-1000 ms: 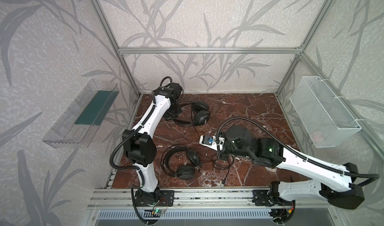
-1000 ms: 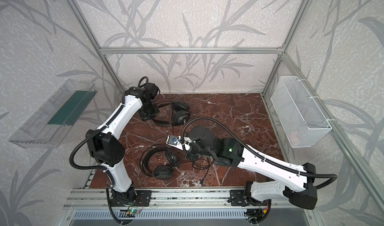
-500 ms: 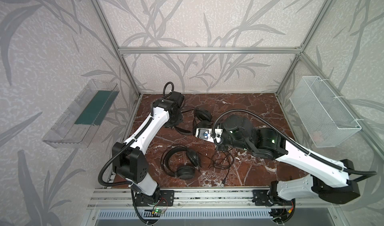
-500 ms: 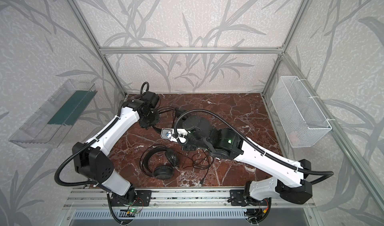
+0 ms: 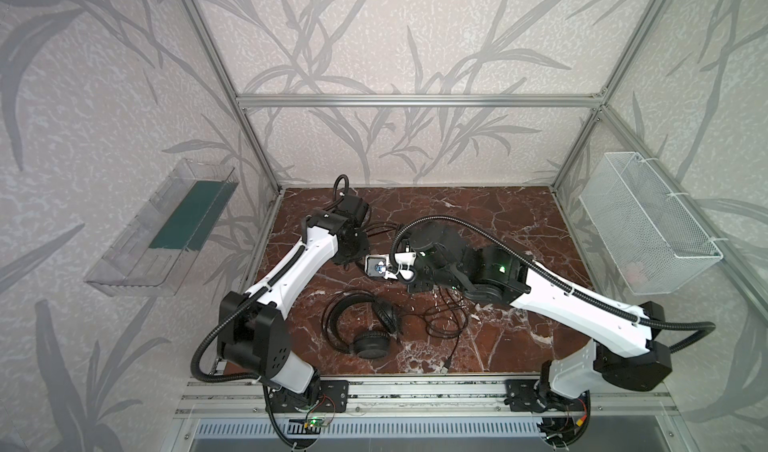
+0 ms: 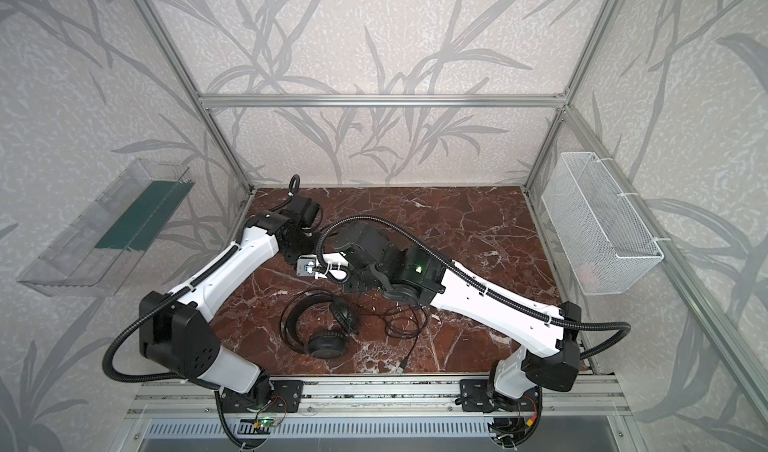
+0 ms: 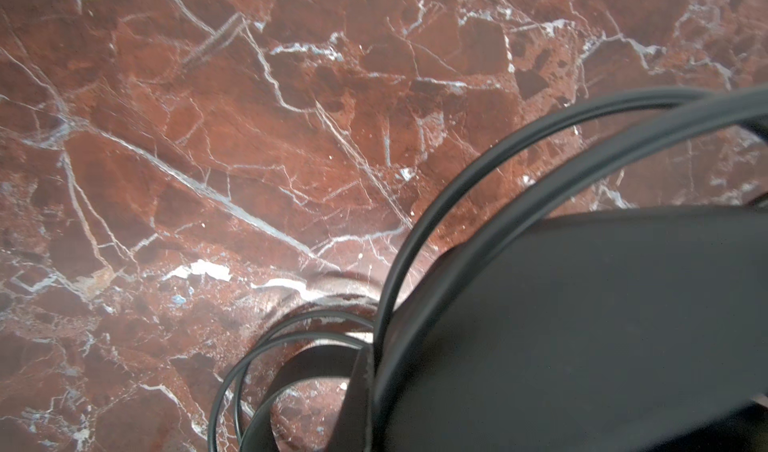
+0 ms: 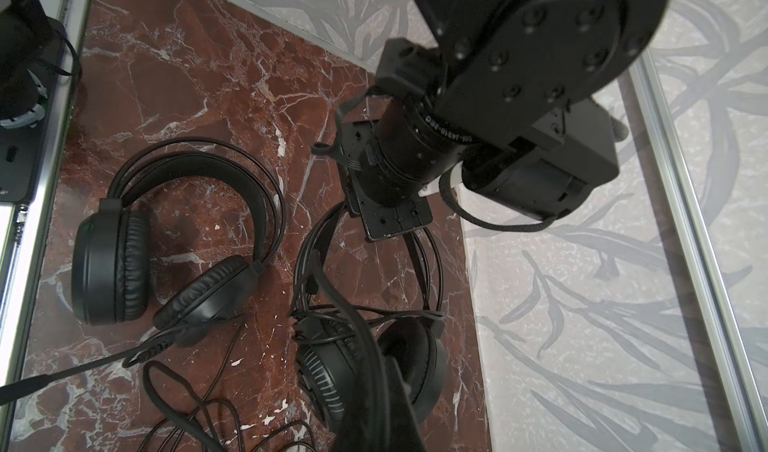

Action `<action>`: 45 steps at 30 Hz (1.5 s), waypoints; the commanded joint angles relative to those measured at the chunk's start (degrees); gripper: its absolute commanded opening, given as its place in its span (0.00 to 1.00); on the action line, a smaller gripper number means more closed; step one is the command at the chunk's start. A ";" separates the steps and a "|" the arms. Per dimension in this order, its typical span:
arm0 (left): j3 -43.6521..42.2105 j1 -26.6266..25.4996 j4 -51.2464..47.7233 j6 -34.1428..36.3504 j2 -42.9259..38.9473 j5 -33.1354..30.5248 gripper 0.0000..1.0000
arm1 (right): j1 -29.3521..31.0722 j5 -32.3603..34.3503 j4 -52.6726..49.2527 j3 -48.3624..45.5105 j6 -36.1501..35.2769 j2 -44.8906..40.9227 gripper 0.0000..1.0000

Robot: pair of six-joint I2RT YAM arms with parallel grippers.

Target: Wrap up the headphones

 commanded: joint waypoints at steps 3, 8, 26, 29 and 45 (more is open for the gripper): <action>-3.89 -0.86 4.48 2.95 -7.16 4.78 0.00 | -4.78 -3.21 -0.45 3.80 0.28 0.05 0.00; -8.97 -1.04 6.41 4.16 -11.23 5.70 0.00 | -6.84 -7.46 -2.25 4.34 2.22 0.15 0.00; -14.92 -0.98 9.65 6.32 -25.60 3.02 0.00 | -14.93 -28.96 -6.52 -3.57 10.05 -10.29 0.00; -16.40 -1.02 11.09 7.13 -28.88 3.03 0.00 | -15.96 -32.00 -7.82 -2.20 12.06 -9.35 0.00; -18.76 -4.15 12.61 10.12 -32.60 5.16 0.00 | -19.83 -31.41 -9.16 -0.92 10.58 -8.09 0.00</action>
